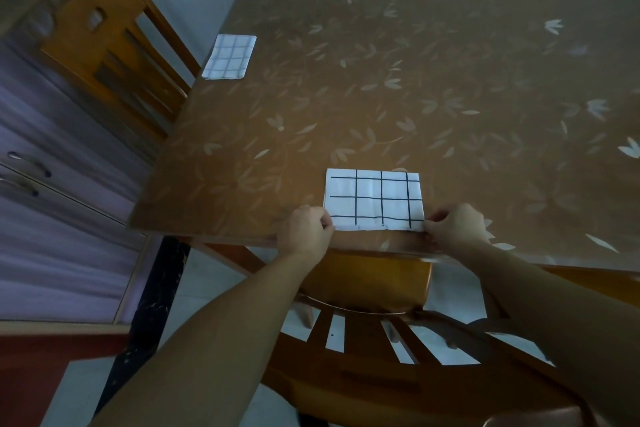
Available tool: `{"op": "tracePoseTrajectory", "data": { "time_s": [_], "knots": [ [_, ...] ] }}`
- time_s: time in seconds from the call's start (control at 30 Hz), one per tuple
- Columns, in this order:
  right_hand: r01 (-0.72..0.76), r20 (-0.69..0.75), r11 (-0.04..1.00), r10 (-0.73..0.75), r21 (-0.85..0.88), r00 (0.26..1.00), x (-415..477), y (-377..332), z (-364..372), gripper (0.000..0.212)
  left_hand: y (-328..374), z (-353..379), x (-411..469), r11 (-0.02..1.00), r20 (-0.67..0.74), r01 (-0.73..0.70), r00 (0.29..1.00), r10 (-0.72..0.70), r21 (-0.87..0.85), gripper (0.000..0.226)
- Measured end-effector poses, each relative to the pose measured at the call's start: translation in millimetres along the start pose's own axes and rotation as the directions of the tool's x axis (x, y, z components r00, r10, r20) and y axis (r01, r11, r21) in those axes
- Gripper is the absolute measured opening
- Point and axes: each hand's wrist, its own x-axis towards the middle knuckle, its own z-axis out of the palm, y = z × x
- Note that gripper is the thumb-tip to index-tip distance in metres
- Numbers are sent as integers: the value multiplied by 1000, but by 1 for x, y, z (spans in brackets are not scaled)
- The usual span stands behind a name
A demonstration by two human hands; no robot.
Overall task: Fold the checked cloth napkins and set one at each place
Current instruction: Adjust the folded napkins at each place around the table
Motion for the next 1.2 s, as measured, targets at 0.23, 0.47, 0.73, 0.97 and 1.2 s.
{"op": "tracePoseTrajectory", "data": {
  "time_s": [0.23,0.47,0.73,0.97,1.2],
  "knots": [
    [-23,45,999,22,22,999,-4,-2,3,16,-3,-1,2,1000,22,-5,1000,5,-16,7],
    [-40,38,999,39,31,999,-6,-4,5,21,-7,-3,0,999,31,-17,999,18,-50,4],
    [-76,49,997,76,0,996,-3,-1,2,16,-6,3,1,999,21,-3,1000,4,-49,5],
    [-77,78,997,76,14,994,-2,0,2,16,-7,5,0,999,27,-22,999,23,-33,6],
    [-73,103,997,74,-8,992,-3,3,3,20,-5,5,-3,999,27,-17,999,19,-47,5]
  ]
}}
